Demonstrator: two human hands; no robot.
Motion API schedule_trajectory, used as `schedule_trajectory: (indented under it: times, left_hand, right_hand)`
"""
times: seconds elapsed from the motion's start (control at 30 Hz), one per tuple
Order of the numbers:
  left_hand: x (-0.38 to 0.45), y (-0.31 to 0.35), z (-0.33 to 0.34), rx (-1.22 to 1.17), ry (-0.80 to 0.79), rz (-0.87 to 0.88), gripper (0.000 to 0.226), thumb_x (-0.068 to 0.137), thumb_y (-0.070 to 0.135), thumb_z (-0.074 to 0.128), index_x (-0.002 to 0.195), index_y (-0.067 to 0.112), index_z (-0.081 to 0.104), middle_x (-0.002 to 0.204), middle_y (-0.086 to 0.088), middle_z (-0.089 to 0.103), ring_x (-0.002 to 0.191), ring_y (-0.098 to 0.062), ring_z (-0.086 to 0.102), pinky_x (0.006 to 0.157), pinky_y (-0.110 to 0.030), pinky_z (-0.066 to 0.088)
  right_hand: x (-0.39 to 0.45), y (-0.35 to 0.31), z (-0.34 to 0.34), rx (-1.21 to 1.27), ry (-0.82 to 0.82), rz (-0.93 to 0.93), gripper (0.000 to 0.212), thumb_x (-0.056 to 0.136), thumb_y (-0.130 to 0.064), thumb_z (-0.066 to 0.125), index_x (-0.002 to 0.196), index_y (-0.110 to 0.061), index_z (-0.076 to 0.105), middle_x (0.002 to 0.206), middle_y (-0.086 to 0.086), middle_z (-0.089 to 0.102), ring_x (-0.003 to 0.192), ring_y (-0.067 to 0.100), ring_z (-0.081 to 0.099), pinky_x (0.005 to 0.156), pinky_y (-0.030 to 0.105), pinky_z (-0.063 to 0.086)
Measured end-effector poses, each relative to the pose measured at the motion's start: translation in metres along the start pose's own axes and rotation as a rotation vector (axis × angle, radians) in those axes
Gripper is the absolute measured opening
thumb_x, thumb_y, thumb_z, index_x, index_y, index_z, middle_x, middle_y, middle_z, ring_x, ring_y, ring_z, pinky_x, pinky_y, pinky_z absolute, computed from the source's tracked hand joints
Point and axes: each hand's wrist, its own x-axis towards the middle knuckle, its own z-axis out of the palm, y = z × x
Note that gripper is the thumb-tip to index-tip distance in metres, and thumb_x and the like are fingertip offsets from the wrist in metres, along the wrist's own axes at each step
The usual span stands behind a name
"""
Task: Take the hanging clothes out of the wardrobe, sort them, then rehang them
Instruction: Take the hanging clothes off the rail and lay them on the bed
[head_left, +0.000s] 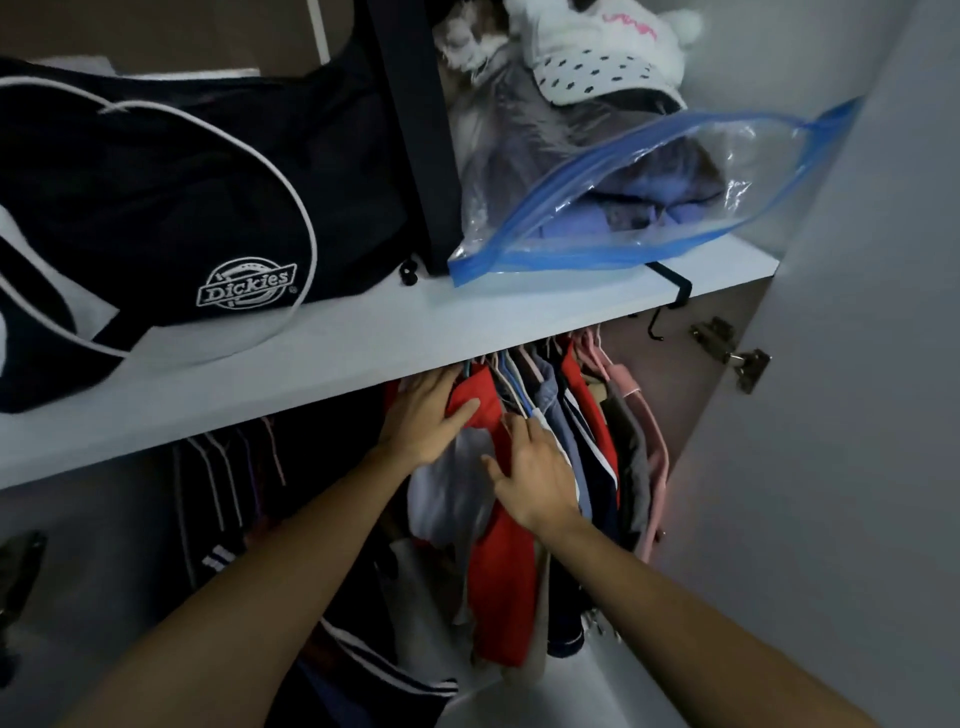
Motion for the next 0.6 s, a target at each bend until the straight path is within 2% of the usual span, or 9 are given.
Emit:
schedule_trajectory:
  times: [0.17,0.27,0.37,0.5,0.53,0.6]
  left_hand:
    - [0.023,-0.007,0.032,0.026,0.054,0.007,0.091,0.089,0.077,0.035,0.154,0.015,0.045,0.147,-0.011,0.054,0.139,-0.034,0.047,0.114,-0.053,0.040]
    - [0.030,-0.011,0.045,0.004,0.130,0.018,0.087,0.088,0.076,0.041,0.142,0.009,0.054,0.130,-0.015,0.058,0.127,-0.037,0.052,0.106,-0.050,0.044]
    - [0.035,-0.010,0.053,-0.028,0.199,-0.008,0.083,0.084,0.077,0.046,0.128,0.008,0.059,0.123,-0.015,0.059,0.119,-0.036,0.053,0.100,-0.047,0.046]
    - [0.041,-0.009,0.052,-0.085,0.220,-0.032,0.080,0.080,0.077,0.049,0.119,0.008,0.060,0.121,-0.015,0.059,0.116,-0.037,0.052,0.096,-0.048,0.045]
    - [0.041,-0.010,0.051,-0.101,0.227,-0.021,0.079,0.080,0.076,0.050,0.120,0.009,0.061,0.122,-0.015,0.060,0.117,-0.037,0.052,0.097,-0.048,0.045]
    - [0.039,-0.013,0.049,-0.119,0.238,0.002,0.078,0.080,0.075,0.052,0.122,0.010,0.061,0.124,-0.014,0.062,0.118,-0.036,0.052,0.099,-0.047,0.045]
  right_hand:
    - [0.011,0.004,0.016,-0.054,0.069,-0.027,0.045,0.100,-0.046,0.057,0.130,-0.013,0.053,0.128,0.011,0.061,0.123,0.032,0.055,0.097,0.047,0.051]
    - [0.017,-0.002,0.028,-0.115,0.154,-0.031,0.044,0.099,-0.046,0.057,0.124,-0.010,0.057,0.113,0.012,0.069,0.111,0.034,0.062,0.093,0.048,0.049]
    - [0.021,-0.005,0.039,-0.157,0.205,-0.014,0.046,0.098,-0.047,0.058,0.123,-0.008,0.061,0.100,0.012,0.073,0.101,0.033,0.066,0.094,0.048,0.048]
    - [0.023,-0.002,0.049,-0.192,0.273,-0.043,0.030,0.095,-0.039,0.068,0.086,-0.011,0.069,0.067,0.011,0.069,0.073,0.034,0.068,0.079,0.044,0.051]
    - [0.025,0.000,0.050,-0.180,0.304,-0.042,0.029,0.096,-0.037,0.068,0.081,-0.011,0.069,0.061,0.011,0.067,0.066,0.033,0.067,0.077,0.043,0.051]
    - [0.028,0.004,0.050,-0.141,0.298,-0.038,0.034,0.103,-0.037,0.058,0.083,-0.012,0.069,0.061,0.009,0.066,0.061,0.031,0.065,0.081,0.044,0.051]
